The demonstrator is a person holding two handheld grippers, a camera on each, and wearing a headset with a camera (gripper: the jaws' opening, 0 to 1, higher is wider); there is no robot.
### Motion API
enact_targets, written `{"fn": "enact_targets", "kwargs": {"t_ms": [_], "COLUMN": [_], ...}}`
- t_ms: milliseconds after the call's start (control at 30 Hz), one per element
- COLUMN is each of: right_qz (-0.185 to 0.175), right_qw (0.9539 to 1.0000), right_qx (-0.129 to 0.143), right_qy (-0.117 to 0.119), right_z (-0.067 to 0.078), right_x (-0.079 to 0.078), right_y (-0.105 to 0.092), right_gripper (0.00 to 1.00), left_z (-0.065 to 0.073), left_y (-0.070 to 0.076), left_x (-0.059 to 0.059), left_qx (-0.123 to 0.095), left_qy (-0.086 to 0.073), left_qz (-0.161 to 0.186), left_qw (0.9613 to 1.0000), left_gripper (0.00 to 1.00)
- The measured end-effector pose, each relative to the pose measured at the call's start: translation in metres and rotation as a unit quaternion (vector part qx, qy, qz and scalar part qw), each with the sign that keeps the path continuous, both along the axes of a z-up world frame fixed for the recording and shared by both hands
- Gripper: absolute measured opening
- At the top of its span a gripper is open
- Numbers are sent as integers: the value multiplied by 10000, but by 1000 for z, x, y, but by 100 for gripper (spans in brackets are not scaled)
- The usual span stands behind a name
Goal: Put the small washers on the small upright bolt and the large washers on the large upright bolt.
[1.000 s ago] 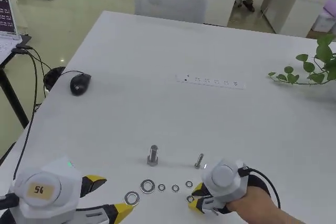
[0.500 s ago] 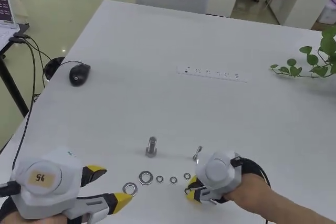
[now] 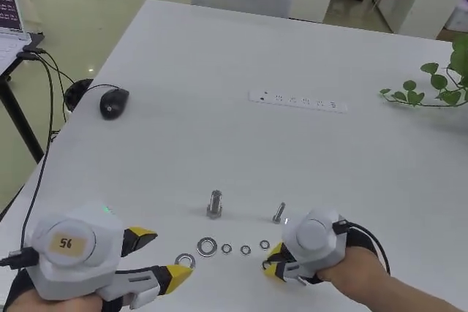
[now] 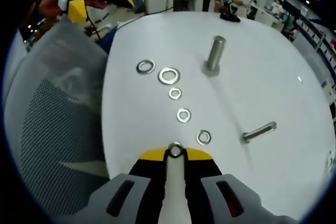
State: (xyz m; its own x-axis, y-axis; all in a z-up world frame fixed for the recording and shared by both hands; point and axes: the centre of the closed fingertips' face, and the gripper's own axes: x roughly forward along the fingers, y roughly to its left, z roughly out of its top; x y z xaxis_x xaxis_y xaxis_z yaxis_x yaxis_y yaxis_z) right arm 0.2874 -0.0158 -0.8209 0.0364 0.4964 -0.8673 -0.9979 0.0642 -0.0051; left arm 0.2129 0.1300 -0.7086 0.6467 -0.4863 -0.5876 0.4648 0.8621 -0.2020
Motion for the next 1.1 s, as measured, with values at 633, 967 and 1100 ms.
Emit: {"fn": "enact_targets", "kwargs": {"t_ms": [633, 967, 1100], "right_qz": [-431, -467, -409], "right_qw": [9988, 9973, 9973], "right_qx": [148, 134, 36], "right_qy": [-180, -550, -607], "right_z": [28, 68, 73], "right_x": [23, 69, 83], "right_y": [-10, -8, -7], "right_gripper": [12, 12, 13], "left_z": [0, 2, 4], "left_y": [4, 5, 4], "left_x": [0, 3, 4], "left_qx": [-53, 4, 19], "left_qy": [-12, -52, -83], "left_qz": [44, -11, -20], "left_qw": [10000, 10000, 10000], "left_gripper": [47, 49, 51]}}
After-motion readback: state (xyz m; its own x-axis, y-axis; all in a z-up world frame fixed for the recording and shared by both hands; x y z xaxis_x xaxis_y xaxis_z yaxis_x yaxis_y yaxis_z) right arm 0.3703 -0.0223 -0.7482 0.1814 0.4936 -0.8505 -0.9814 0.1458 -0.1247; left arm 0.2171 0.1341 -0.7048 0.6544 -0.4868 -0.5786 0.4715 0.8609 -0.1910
